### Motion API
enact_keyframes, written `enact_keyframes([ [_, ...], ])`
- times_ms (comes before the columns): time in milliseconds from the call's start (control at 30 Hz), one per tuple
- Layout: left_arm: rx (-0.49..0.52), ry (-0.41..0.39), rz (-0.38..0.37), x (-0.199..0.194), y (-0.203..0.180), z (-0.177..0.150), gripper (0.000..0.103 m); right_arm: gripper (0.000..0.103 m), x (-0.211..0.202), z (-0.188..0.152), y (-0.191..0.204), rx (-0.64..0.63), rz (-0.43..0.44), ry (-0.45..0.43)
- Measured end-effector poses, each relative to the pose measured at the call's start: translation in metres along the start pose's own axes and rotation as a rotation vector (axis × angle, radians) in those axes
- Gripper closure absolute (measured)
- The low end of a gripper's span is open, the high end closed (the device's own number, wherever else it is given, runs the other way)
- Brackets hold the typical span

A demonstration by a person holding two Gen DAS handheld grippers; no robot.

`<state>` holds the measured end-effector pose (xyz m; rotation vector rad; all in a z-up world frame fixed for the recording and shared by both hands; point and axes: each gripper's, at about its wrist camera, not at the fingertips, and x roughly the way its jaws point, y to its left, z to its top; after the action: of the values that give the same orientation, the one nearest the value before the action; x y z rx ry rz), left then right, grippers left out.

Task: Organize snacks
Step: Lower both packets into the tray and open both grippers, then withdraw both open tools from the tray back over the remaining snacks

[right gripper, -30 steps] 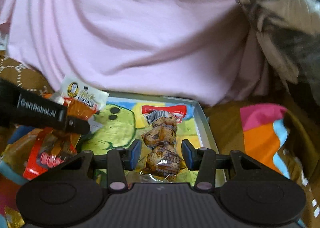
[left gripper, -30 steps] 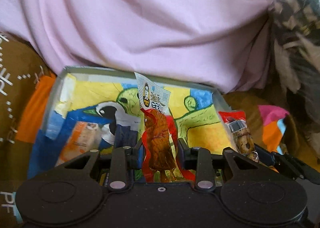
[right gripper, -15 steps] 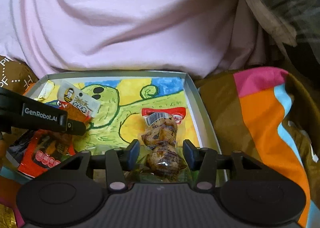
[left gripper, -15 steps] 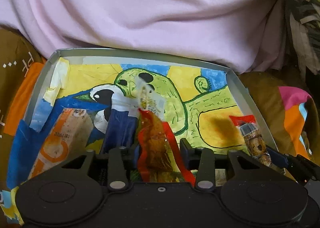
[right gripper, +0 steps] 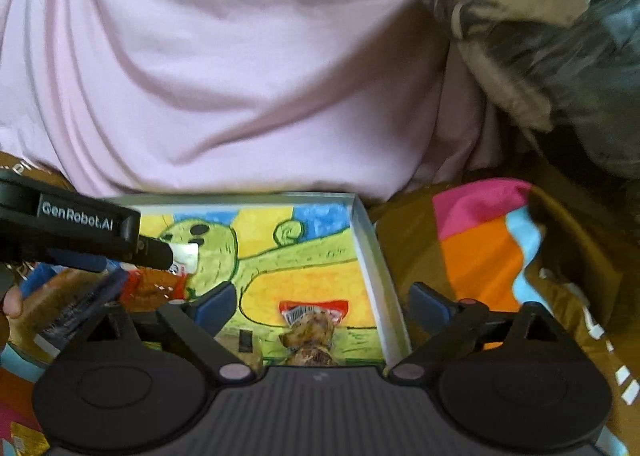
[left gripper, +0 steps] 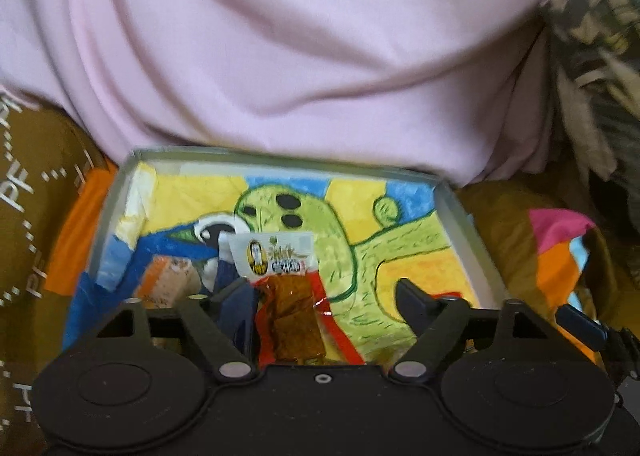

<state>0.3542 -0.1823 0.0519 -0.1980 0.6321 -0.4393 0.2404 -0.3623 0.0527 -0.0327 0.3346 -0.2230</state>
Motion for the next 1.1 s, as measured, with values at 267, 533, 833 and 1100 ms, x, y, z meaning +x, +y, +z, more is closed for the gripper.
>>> enact_keyframes([
  [267, 0.029, -0.115, -0.002, -0.060, -0.004, 0.001, 0.002, 0.000, -0.046, 0.010, 0.003, 0.010, 0.003, -0.078],
  [533, 0.063, -0.195, 0.017, -0.120, -0.002, -0.010, 0.001, 0.000, -0.095, 0.015, 0.014, 0.019, 0.027, -0.135],
  [833, 0.092, -0.259, 0.051, -0.181, 0.008, -0.033, 0.001, 0.000, -0.154, 0.010, 0.027, 0.023, 0.070, -0.204],
  [1100, 0.032, -0.230, 0.075, -0.219, 0.033, -0.061, 0.001, 0.000, -0.202, -0.003, 0.043, -0.017, 0.087, -0.217],
])
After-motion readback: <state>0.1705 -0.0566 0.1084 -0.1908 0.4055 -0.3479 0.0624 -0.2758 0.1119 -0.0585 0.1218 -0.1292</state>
